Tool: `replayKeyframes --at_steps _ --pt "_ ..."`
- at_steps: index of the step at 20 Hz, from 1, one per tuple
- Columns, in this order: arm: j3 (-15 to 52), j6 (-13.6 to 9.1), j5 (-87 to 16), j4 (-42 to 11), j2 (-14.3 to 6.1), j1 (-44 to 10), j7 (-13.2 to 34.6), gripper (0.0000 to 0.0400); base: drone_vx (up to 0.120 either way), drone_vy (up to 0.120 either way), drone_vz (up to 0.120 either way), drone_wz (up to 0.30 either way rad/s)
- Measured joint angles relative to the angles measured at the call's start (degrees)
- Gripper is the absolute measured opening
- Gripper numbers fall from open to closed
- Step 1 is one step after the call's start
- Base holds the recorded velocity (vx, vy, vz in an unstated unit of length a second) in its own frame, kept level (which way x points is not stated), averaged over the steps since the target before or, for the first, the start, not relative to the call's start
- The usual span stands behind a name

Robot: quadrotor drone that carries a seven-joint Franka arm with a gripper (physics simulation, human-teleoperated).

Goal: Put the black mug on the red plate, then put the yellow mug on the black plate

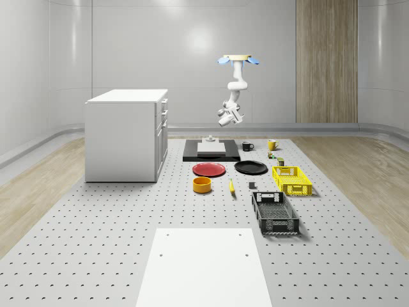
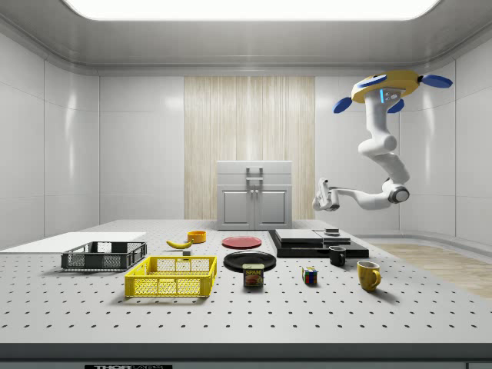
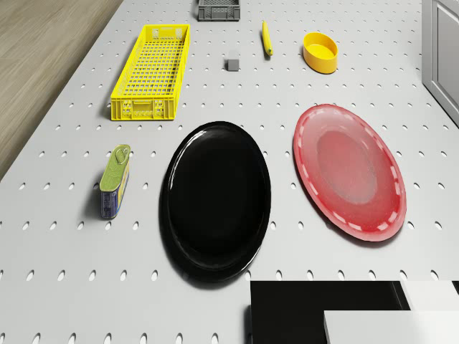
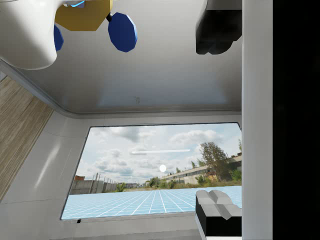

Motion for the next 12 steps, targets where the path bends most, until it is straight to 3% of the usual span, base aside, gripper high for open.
replayKeyframes --at_steps 3,5,8,12 --pt "10.94 0.00 -19.44 -10.97 -2.41 -5.96 5.79 0.0400 0.000 0.000 -0.120 0.000" --pt "17.38 -1.17 -32.05 -18.22 -4.09 -11.21 10.74 0.0400 0.000 0.000 -0.120 0.000" --pt "25.02 -4.69 -47.28 -26.19 -6.42 -20.43 18.38 0.0400 0.000 0.000 -0.120 0.000" --pt "31.68 -9.91 -58.98 -31.27 -9.28 -31.73 26.37 0.0400 0.000 0.000 -0.120 0.000"
